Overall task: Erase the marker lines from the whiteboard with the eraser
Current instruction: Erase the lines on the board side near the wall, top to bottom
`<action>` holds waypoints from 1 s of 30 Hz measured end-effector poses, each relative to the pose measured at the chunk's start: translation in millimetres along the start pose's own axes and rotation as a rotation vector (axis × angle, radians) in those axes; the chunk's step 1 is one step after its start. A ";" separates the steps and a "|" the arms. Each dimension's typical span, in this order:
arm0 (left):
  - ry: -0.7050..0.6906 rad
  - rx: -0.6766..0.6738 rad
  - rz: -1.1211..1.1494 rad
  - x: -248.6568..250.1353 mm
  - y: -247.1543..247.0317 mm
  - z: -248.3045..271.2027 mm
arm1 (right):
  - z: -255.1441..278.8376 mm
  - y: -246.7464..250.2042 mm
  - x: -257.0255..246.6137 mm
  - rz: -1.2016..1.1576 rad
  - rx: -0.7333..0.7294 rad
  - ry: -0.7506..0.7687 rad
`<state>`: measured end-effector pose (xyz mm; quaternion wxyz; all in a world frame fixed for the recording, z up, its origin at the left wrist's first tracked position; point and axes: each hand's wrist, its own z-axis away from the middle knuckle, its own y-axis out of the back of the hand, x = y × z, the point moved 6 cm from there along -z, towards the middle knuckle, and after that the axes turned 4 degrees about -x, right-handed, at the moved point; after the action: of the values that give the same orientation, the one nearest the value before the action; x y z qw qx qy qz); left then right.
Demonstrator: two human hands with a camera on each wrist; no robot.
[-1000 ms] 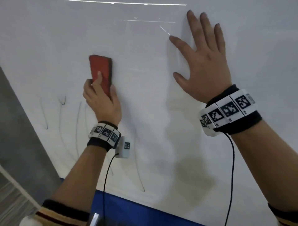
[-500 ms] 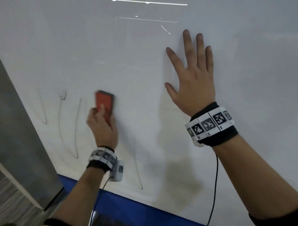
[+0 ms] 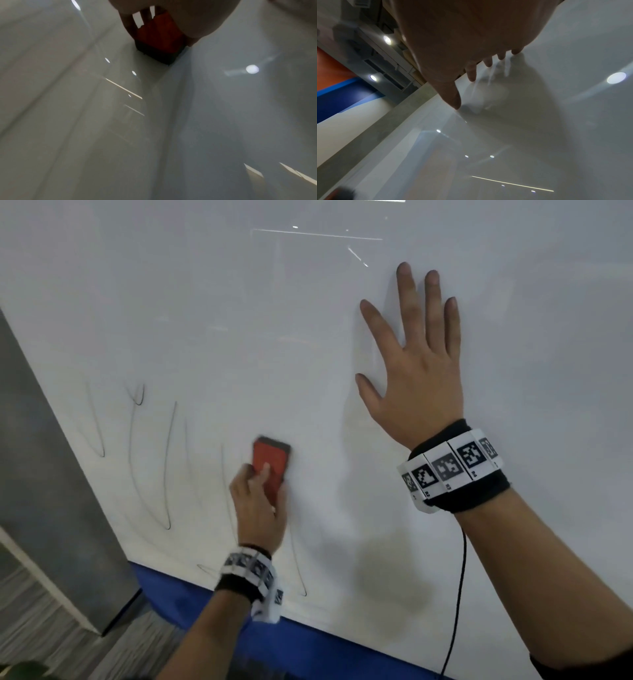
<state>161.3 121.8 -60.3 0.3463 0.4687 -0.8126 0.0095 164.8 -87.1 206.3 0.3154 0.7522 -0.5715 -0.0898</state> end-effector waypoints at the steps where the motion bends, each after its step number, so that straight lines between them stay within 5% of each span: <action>1: 0.068 0.051 -0.013 -14.0 12.7 -23.1 | 0.2 -0.3 -0.1 -0.001 0.000 -0.003; 4: 0.322 0.295 0.085 -48.9 56.1 -85.9 | 0.5 -1.4 -2.0 -0.007 0.000 -0.016; 7: 0.448 0.401 0.207 -41.4 46.7 -82.9 | -0.1 -2.4 -2.2 0.000 -0.003 -0.027; 13: 0.239 -0.042 0.167 19.8 -50.2 76.6 | -0.8 -4.1 -1.6 0.041 0.013 -0.015; 17: 0.058 -0.107 0.091 2.1 -52.3 99.3 | 0.7 -6.0 0.8 0.022 0.051 0.001; 21: 0.429 0.094 0.139 -54.3 -16.1 51.3 | 3.3 -7.5 4.4 0.012 0.053 0.004; 24: 0.546 0.195 0.171 -51.4 -22.3 50.5 | 8.3 -8.9 1.9 0.013 0.048 -0.005; 26: 0.508 0.074 0.202 -22.0 -46.9 81.9 | 14.0 -10.1 -2.4 0.006 0.043 -0.021; 30: 0.162 -0.302 0.116 40.3 -88.7 160.4 | 22.0 -14.6 -6.2 0.011 0.034 -0.009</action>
<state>127.7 -12.9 -186.6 0.4760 0.3614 -0.7999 -0.0551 163.6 -87.4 179.2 0.3003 0.7540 -0.5784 -0.0817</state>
